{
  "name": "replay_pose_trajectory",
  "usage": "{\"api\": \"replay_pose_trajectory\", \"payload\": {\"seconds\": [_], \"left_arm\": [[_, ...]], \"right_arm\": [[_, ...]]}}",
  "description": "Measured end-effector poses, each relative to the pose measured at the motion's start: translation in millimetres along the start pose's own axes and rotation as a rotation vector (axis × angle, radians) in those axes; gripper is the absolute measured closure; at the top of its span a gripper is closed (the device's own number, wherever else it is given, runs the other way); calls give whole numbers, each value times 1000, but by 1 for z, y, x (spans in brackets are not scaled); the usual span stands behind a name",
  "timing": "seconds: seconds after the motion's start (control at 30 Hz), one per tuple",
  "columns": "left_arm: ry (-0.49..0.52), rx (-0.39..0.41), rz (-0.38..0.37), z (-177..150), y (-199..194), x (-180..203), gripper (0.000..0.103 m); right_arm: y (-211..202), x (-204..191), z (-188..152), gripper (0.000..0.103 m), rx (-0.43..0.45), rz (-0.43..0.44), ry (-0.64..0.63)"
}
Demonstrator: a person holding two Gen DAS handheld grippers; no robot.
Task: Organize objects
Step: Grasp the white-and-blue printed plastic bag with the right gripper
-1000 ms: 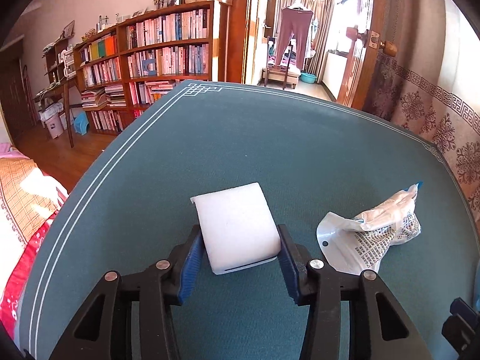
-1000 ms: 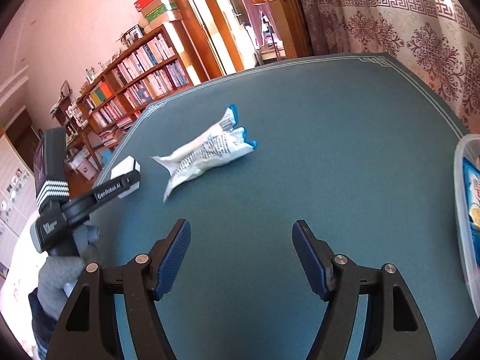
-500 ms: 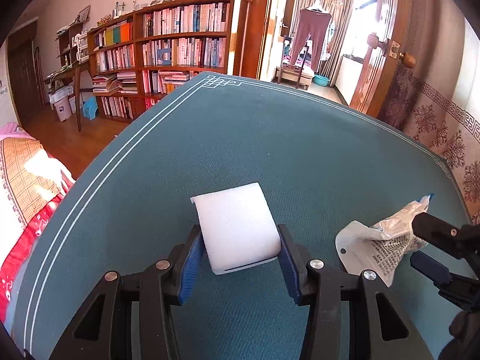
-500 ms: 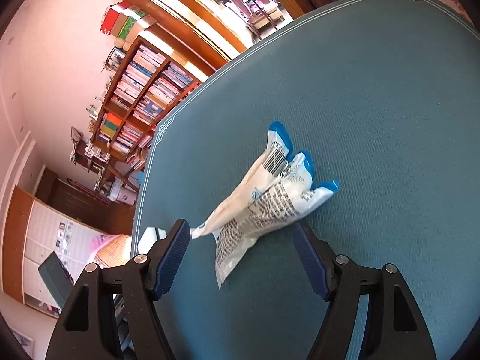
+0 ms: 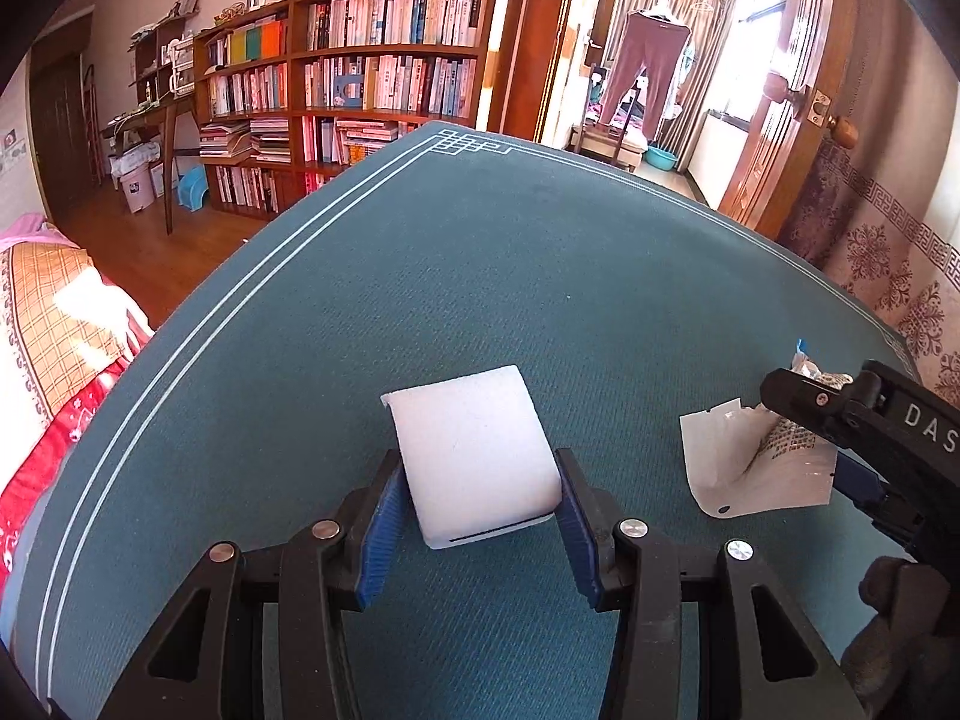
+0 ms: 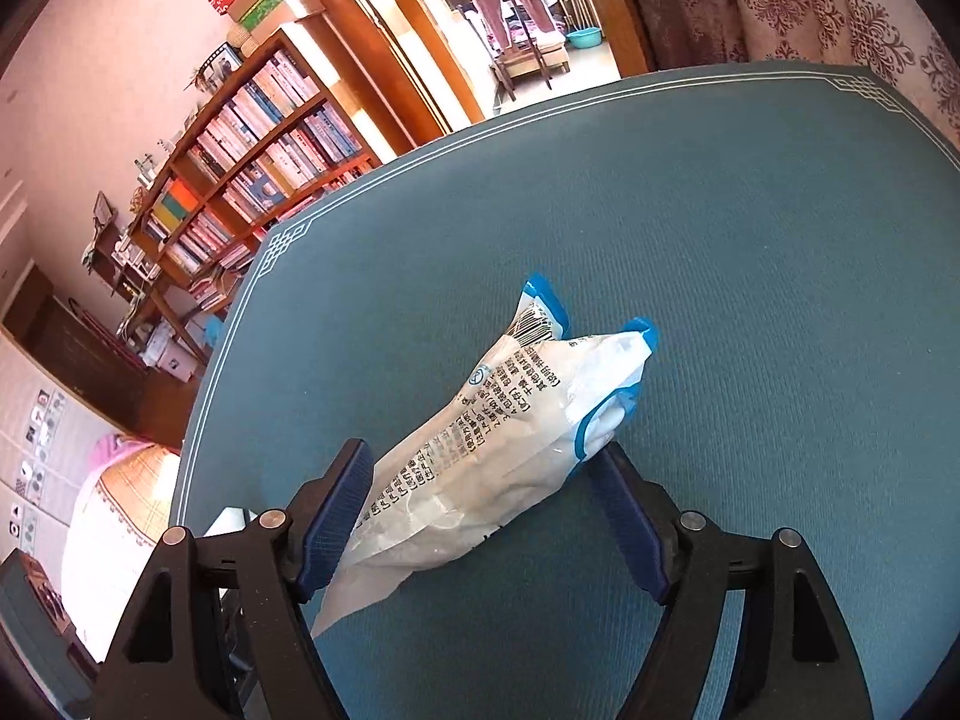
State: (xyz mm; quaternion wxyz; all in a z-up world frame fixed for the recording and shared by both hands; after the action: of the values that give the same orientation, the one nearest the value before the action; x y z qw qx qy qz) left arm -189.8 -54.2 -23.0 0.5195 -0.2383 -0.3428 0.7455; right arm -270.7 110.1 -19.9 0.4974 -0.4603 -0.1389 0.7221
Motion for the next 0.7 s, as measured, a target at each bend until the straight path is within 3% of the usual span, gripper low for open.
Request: {"api": "replay_pose_trajectory", "payload": {"seconds": [0.33,0.6,0.7], "left_arm": [[-2,-7,4,-1,2,0,52],[1,-4,5,0,3,-1,52],[6,-1,10,0,3,-1,52]], "right_arm": [[19,-22,2,28,8,-44,-116],[8,-19,-10,58,-4,-55,-154],[-1,-14,-16,60,2,-80,-175]]}}
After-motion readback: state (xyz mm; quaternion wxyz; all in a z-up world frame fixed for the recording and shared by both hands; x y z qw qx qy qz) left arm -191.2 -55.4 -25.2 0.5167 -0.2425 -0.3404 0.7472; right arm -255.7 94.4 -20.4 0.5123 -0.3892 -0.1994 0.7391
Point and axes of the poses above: each gripper's, at about its wrist camera, not at the fingertips, and y roughly the way its jaws point, x to its right, z to its top, the point moved 6 cm from there along y, roughly the way its jaws point, and after that the axes turned 10 degrees about z, right-handed, at the moved point
